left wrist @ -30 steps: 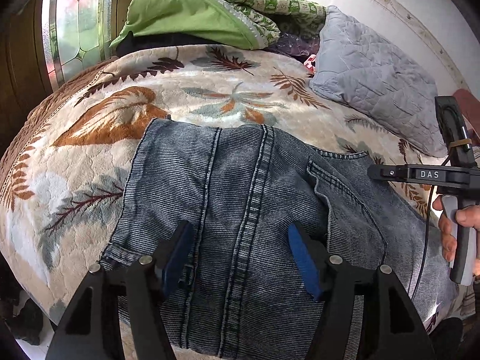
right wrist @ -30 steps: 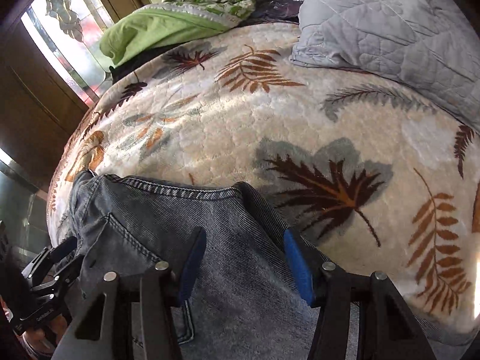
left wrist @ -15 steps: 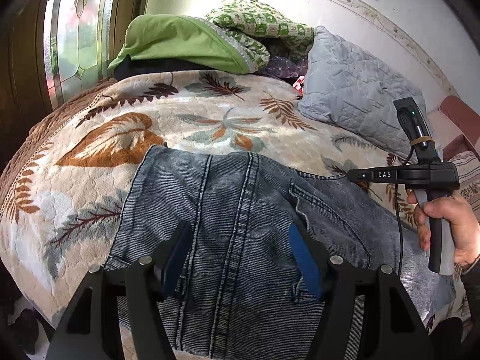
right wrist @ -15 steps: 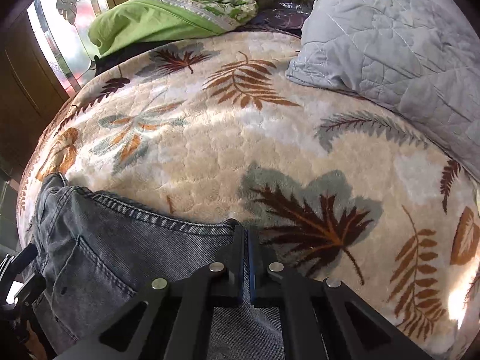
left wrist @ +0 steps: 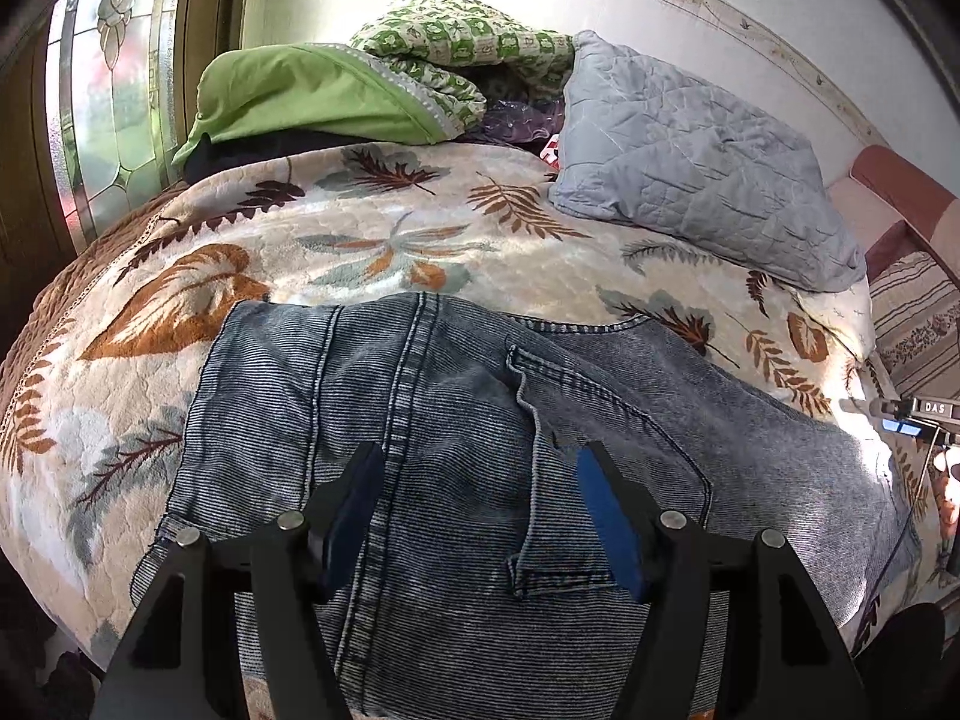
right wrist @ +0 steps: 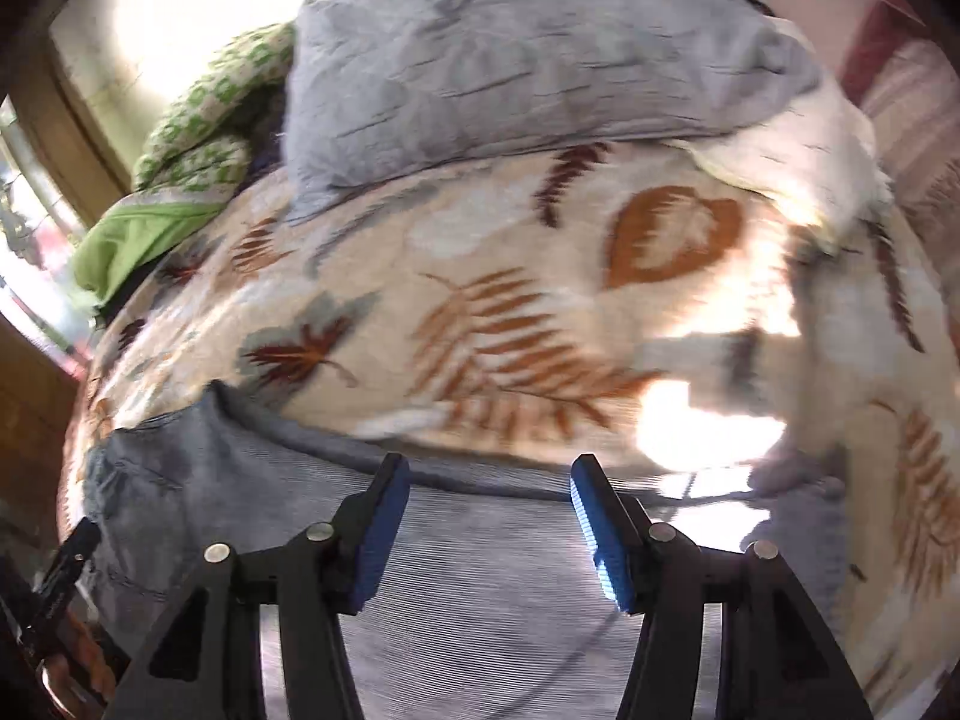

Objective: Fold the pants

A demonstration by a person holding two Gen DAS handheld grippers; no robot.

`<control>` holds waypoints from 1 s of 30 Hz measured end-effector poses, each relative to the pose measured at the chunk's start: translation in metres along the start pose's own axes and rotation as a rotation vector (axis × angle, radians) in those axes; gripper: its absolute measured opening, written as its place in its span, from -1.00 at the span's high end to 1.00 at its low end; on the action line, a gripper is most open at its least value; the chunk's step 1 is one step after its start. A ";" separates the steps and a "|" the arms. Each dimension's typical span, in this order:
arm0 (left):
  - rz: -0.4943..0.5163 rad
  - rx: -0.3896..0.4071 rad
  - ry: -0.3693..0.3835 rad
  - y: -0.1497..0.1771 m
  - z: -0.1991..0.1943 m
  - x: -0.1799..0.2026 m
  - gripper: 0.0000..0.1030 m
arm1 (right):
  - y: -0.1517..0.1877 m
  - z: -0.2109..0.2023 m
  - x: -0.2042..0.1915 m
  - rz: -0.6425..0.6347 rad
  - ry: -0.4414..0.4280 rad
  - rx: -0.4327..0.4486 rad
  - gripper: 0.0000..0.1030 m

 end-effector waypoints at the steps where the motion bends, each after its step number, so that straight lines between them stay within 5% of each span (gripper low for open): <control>1: 0.011 0.004 -0.004 0.000 0.000 0.004 -0.31 | 0.004 0.000 0.035 0.049 0.057 -0.022 -0.16; 3: 0.037 0.006 -0.015 0.000 0.002 0.012 -0.31 | 0.015 0.005 0.093 0.148 0.098 -0.057 -0.16; 7: 0.077 0.000 -0.045 0.001 0.009 0.026 -0.31 | 0.031 0.015 0.153 0.256 0.046 -0.112 -0.16; 10: 0.101 -0.002 -0.065 0.002 0.014 0.034 -0.31 | 0.030 0.018 0.157 0.238 -0.015 -0.106 -0.13; 11: 0.109 -0.004 -0.072 0.002 0.016 0.036 -0.31 | 0.027 0.019 0.152 0.221 -0.045 -0.096 0.03; 12: 0.115 -0.006 -0.080 0.002 0.017 0.037 -0.31 | 0.025 0.018 0.148 0.202 -0.060 -0.091 0.67; 19: 0.116 -0.032 -0.119 0.005 0.027 0.035 -0.32 | 0.009 0.004 0.142 0.141 0.120 0.007 0.73; 24: 0.130 -0.036 -0.125 0.007 0.028 0.036 -0.35 | 0.012 0.011 0.159 0.234 0.073 0.005 0.72; 27: 0.130 -0.037 -0.125 0.007 0.028 0.036 -0.37 | 0.012 -0.009 0.129 0.169 0.035 0.050 0.67; 29: 0.126 -0.033 -0.123 0.006 0.028 0.037 -0.37 | 0.009 -0.012 0.089 0.074 -0.039 0.029 0.30; 30: 0.122 -0.027 -0.116 0.005 0.026 0.037 -0.37 | 0.010 -0.011 0.063 0.013 -0.075 0.008 -0.15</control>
Point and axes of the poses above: each gripper's, at about its wrist camera, not at the fingertips, and z roughly the way its jaws point, x to its right, y to its underside, the point moved 8 cm from there along z, roughly the way its jaws point, and after that the axes turned 15 degrees about -x, right-handed, at the moved point
